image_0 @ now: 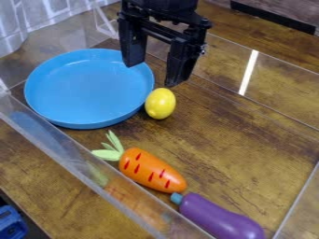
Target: Move the carrot to the right side
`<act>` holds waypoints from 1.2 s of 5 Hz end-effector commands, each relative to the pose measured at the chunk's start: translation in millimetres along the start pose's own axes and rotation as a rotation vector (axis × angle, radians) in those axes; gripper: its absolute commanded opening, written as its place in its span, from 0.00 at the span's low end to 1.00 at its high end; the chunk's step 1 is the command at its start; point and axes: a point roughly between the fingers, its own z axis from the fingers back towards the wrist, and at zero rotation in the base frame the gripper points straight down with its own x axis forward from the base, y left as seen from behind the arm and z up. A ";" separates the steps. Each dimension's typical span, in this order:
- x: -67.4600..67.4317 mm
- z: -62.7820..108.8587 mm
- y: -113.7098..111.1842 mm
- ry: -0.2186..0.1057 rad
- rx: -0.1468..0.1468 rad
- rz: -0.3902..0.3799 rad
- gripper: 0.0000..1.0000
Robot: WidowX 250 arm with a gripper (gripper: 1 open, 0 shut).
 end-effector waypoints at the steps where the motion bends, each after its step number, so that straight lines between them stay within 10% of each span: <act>1: 1.4 -1.8 0.5 0.002 0.000 -0.003 1.00; 6: 0.3 27.5 5.3 -0.048 0.002 -0.026 1.00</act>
